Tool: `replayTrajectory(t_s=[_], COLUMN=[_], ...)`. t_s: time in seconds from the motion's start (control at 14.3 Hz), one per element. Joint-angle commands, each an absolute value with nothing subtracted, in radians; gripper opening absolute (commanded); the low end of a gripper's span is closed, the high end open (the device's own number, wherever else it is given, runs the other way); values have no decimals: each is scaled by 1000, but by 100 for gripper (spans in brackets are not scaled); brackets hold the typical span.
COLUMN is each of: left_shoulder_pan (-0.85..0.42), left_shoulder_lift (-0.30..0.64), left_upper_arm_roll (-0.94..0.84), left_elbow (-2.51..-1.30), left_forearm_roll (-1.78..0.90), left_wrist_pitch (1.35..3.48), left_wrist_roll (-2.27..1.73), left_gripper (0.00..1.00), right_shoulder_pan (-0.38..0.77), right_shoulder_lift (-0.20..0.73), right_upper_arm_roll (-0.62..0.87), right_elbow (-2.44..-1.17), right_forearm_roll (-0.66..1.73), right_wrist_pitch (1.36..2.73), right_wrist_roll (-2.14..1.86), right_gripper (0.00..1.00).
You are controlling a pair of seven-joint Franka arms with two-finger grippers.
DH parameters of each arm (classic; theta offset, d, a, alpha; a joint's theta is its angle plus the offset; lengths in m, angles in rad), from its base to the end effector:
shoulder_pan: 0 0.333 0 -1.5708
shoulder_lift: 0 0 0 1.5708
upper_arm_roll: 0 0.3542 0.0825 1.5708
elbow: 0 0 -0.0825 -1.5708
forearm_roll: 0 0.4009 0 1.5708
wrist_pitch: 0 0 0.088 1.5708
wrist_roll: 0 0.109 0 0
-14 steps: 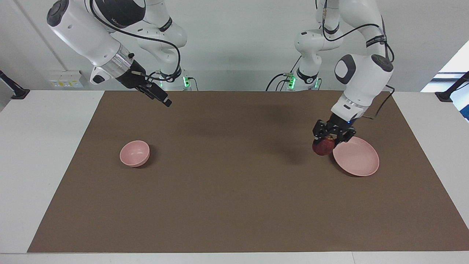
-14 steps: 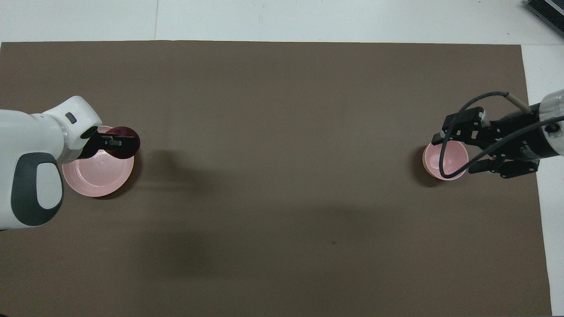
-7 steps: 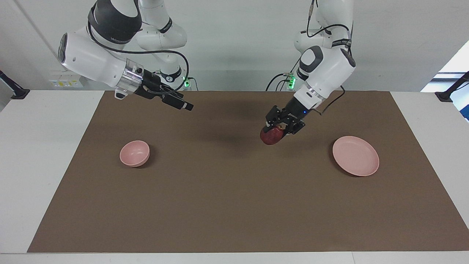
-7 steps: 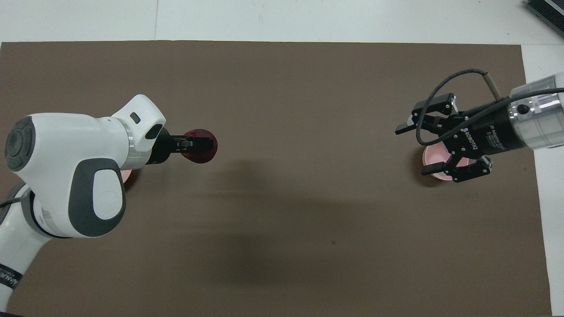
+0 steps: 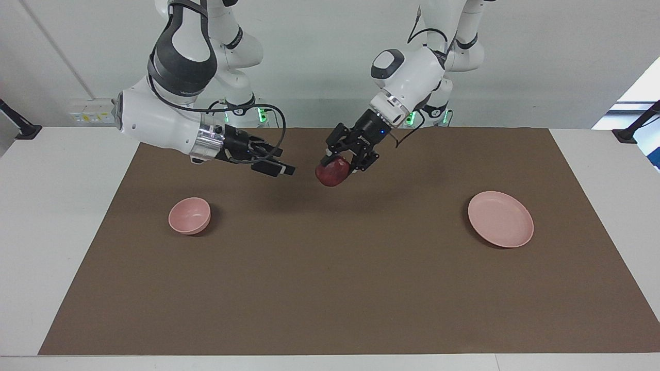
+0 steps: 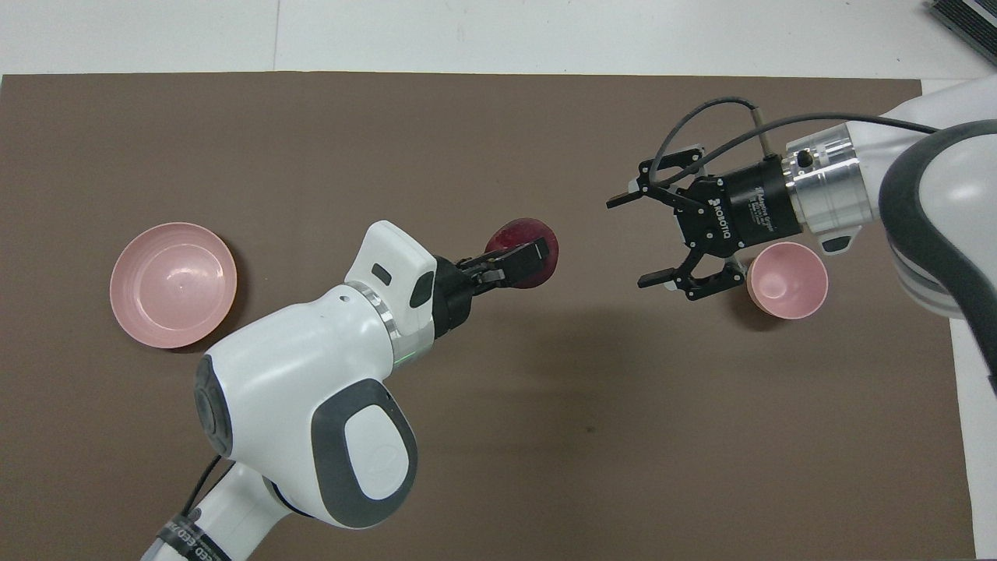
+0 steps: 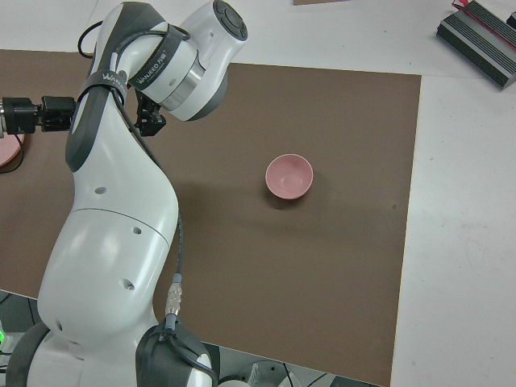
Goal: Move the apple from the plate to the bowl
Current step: 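Lift the apple with the left gripper while the right gripper approaches, then close the right gripper on the apple held by the left gripper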
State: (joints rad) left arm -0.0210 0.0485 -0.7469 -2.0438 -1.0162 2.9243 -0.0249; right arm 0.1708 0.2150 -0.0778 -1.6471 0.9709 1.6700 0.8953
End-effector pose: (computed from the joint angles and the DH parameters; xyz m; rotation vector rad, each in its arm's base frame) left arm 0.4810 -0.3813 0.5267 2.2144 0.2057 0.5208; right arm 0.6308 0.1462 0.5421 -2.0110 1.1062 0.7430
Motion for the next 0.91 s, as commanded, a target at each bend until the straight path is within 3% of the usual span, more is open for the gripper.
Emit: replayTrajectory(t_s=[0.0,0.84], left_shoulder_pan=[-26,-32], left_shoulder_lift=[67,115], left_upper_arm_roll=[-784,-848], left_elbow=[-2017,-1968], left_forearm_roll=[-1060,-1089], left_wrist_pitch=[3008,3125], left_wrist_roll=[-29,-28], left_gripper=[0,0], right_shoulder_pan=[166,216], right_shoulder_lift=[245,258], right_upper_arm_roll=[-78,-78], right_elbow=[-1644,-1638], right_forearm_roll=[1035,1046], right_wrist_pitch=[1671,1697], right_wrist_roll=[917,928], right_gripper=[100,100])
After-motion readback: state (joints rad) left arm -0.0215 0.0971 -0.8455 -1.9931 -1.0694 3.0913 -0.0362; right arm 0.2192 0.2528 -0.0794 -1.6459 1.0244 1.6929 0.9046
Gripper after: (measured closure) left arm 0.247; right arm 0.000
